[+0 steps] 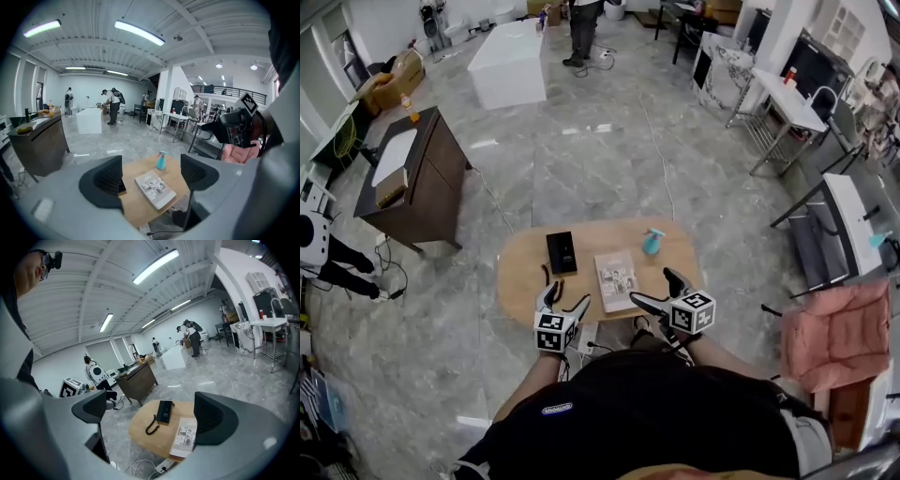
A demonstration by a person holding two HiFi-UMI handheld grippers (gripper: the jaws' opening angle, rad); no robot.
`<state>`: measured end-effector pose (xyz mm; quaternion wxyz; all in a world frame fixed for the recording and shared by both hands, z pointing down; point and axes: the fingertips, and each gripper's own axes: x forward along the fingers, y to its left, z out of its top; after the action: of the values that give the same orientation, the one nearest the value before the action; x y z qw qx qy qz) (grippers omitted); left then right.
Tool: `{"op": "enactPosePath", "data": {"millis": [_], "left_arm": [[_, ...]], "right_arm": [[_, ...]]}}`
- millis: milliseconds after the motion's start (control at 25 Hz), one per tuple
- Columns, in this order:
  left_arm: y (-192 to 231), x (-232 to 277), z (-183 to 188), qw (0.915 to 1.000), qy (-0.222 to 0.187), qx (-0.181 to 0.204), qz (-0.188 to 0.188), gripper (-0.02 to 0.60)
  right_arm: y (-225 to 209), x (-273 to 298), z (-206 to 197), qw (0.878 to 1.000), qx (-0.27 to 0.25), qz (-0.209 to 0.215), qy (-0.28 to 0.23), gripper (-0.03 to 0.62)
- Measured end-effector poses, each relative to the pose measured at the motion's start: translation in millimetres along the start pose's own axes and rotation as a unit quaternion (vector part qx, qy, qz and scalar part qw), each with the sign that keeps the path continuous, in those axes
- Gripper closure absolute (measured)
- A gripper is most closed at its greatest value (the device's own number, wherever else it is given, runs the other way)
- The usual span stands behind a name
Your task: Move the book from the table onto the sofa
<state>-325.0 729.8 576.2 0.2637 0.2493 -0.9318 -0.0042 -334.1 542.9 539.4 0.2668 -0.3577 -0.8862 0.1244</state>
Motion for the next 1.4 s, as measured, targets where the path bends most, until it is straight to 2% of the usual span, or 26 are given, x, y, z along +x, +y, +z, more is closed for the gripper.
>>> {"op": "enactPosePath", "data": {"millis": [240, 440, 680, 920, 1160, 1400], "left_arm": [[-3.2, 31.6, 11.2, 0.9997, 0.023, 0.012, -0.003, 0.189], [4.1, 53.4, -5.1, 0.9977, 0.056, -0.031, 0.02, 0.189], [0.6, 105.1, -29.9, 0.9934, 0.103, -0.05, 0.012, 0.189], [-7.5, 156.6, -70.5, 0.9837, 0.163, -0.074, -0.019, 0.189], [-15.6, 198.6, -100.8, 0.9746, 0.199, -0.092, -0.048, 0.195], [-7.6, 225.0, -126.8, 0.9593, 0.22, -0.173, -0.041, 0.195]], "right_arm": [[-35.8, 25.1, -4.4, 1.0, 0.016, 0.007, 0.026, 0.002], [-64.0, 64.1, -25.9, 0.996, 0.037, 0.035, 0.074, -0.001], [-106.1, 105.9, -35.8, 0.991, 0.032, 0.053, 0.116, -0.006], [-141.9, 132.1, -65.8, 0.984, 0.048, 0.051, 0.167, -0.006], [-167.4, 130.2, -108.9, 0.974, 0.06, 0.054, 0.212, 0.008], [-197.1, 136.6, -164.3, 0.957, 0.077, 0.047, 0.277, 0.011]]}}
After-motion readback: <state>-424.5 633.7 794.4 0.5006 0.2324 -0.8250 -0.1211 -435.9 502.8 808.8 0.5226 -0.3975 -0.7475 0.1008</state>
